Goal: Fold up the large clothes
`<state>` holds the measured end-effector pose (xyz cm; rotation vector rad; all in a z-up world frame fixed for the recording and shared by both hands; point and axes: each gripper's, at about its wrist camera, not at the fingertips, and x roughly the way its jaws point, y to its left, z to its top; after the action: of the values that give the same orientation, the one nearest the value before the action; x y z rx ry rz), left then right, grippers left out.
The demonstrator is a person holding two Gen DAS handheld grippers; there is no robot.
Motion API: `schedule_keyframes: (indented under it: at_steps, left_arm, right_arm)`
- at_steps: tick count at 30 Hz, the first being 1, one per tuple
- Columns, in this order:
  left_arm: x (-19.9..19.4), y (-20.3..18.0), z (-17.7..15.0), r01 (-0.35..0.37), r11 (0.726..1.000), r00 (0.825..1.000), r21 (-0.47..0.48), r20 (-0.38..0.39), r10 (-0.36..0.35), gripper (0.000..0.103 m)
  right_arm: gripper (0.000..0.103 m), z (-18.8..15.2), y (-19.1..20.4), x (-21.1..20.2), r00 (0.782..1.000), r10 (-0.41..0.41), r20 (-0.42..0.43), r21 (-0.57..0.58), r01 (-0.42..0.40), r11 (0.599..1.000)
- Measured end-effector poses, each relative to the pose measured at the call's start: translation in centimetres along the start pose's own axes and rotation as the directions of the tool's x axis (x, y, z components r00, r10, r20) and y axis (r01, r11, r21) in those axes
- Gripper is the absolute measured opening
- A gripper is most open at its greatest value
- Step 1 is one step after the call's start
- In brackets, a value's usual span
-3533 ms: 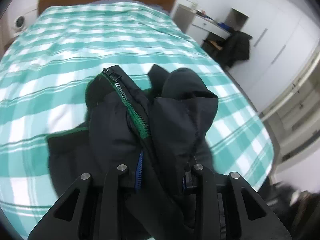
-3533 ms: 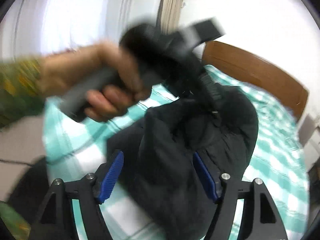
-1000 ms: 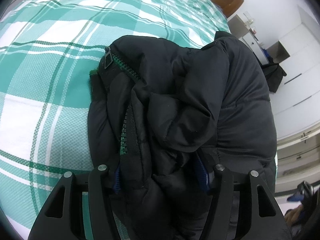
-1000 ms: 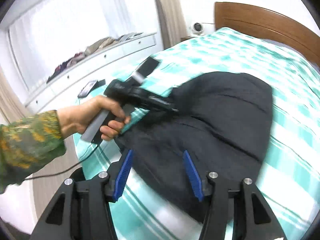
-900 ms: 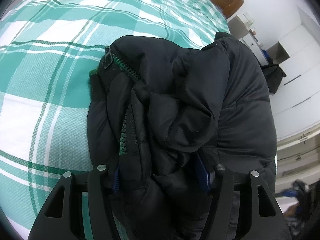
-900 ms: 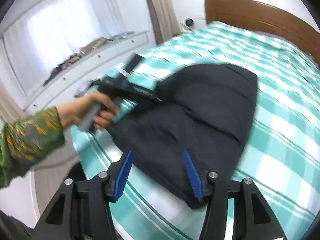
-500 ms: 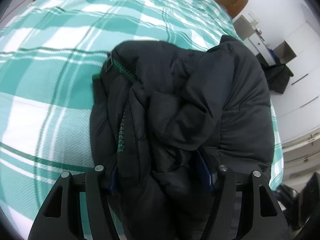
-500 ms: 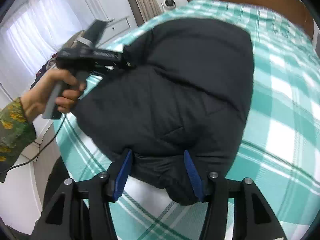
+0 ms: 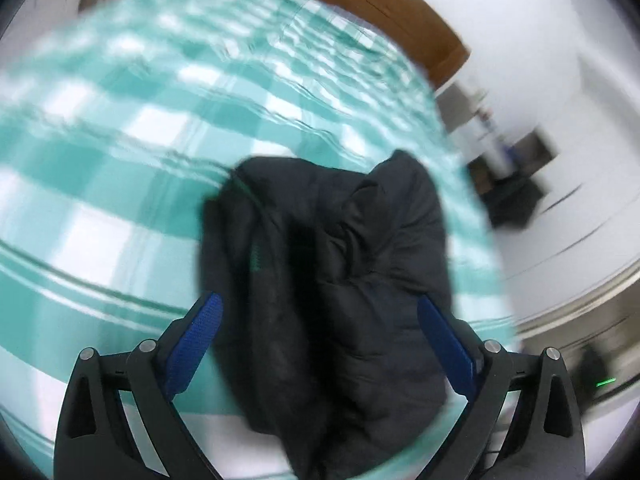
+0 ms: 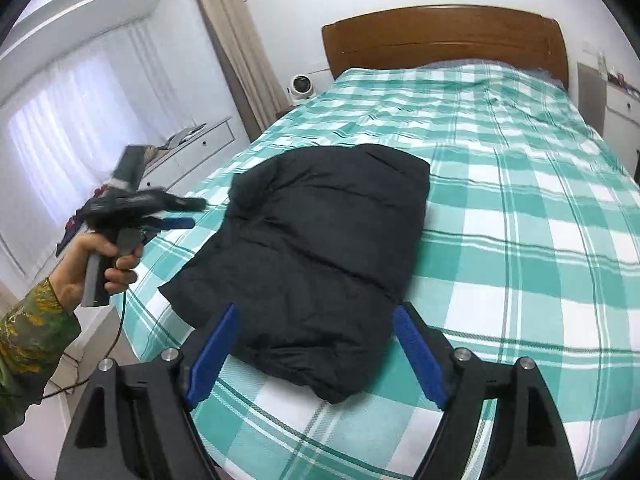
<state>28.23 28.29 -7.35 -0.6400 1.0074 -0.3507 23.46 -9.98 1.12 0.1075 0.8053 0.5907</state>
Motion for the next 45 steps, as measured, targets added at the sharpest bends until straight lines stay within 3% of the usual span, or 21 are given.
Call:
schedule_keyframes:
  at_steps: [4, 6, 10, 14, 21, 24, 27, 31, 33, 36, 38, 40, 42, 45]
  left_arm:
    - [3.4, 1.3, 0.9, 0.126, 0.987, 0.983, -0.099, -0.125, -0.138, 0.098]
    - [5.1, 1.1, 1.1, 0.131, 0.986, 0.978, -0.102, -0.152, -0.146, 0.098]
    - [6.8, 1.4, 0.7, 0.072, 0.997, 0.983, -0.042, -0.167, -0.078, 0.098]
    - [7.9, 1.8, -0.1, -0.049, 0.998, 0.981, 0.028, -0.184, 0.053, 0.102]
    - [9.7, 2.9, 0.0, -0.093, 0.995, 0.979, 0.047, -0.18, 0.1, 0.103]
    - [10.4, 4.1, 0.0, -0.054, 0.998, 0.98, 0.011, -0.193, 0.055, 0.103]
    - [11.5, 5.6, 0.0, 0.038, 0.998, 0.978, -0.053, -0.204, -0.048, 0.103]
    - [12.9, 6.9, -0.1, 0.139, 0.983, 0.967, -0.118, -0.2, -0.16, 0.103]
    - [13.5, 6.9, 0.1, 0.172, 0.977, 0.957, -0.123, -0.213, -0.195, 0.103]
    - [14.2, 6.9, 0.6, 0.208, 0.969, 0.943, -0.129, -0.236, -0.234, 0.103]
    - [14.2, 7.1, 0.7, 0.229, 0.965, 0.935, -0.13, -0.247, -0.256, 0.103]
    - [14.0, 7.7, 0.6, 0.256, 0.958, 0.928, -0.133, -0.246, -0.282, 0.103]
    - [13.8, 7.8, 0.2, 0.256, 0.958, 0.933, -0.13, -0.224, -0.28, 0.103]
    - [13.6, 7.3, -0.4, 0.216, 0.967, 0.958, -0.137, -0.16, -0.237, 0.103]
  right_arm:
    - [0.082, -0.7, -1.0, 0.8, 0.999, 0.028, -0.014, 0.042, -0.028, 0.999]
    - [0.082, -0.9, -1.0, 1.4, 0.999, 0.03, -0.026, 0.039, -0.029, 0.999]
    - [0.082, -1.0, -0.6, 1.8, 0.999, 0.019, -0.042, 0.015, -0.018, 1.0]
    - [0.082, -0.8, -1.0, 2.1, 0.999, 0.009, -0.049, 0.004, -0.009, 1.0]
    - [0.082, 0.1, -2.4, 2.5, 0.999, -0.002, -0.049, 0.034, 0.004, 0.999]
    - [0.082, 0.5, -3.1, 3.0, 0.998, -0.015, -0.056, 0.027, 0.017, 0.999]
    - [0.082, 1.2, -4.9, 4.2, 0.998, -0.006, -0.069, 0.064, 0.011, 0.998]
    - [0.082, 1.7, -8.8, 6.8, 0.992, 0.088, -0.087, 0.202, -0.069, 0.977]
    - [0.082, 1.7, -11.0, 8.7, 0.979, 0.191, -0.078, 0.292, -0.16, 0.943]
    - [0.082, 1.1, -14.1, 13.3, 0.935, 0.347, -0.076, 0.429, -0.284, 0.858]
    - [0.082, 0.5, -15.1, 15.9, 0.901, 0.428, -0.077, 0.485, -0.341, 0.805]
    - [0.083, -0.4, -15.7, 18.1, 0.849, 0.528, -0.032, 0.542, -0.429, 0.723]
    - [0.086, -0.9, -15.7, 19.5, 0.822, 0.57, 0.017, 0.578, -0.473, 0.665]
    - [0.086, 0.2, -14.0, 21.1, 0.823, 0.568, 0.01, 0.554, -0.477, 0.682]
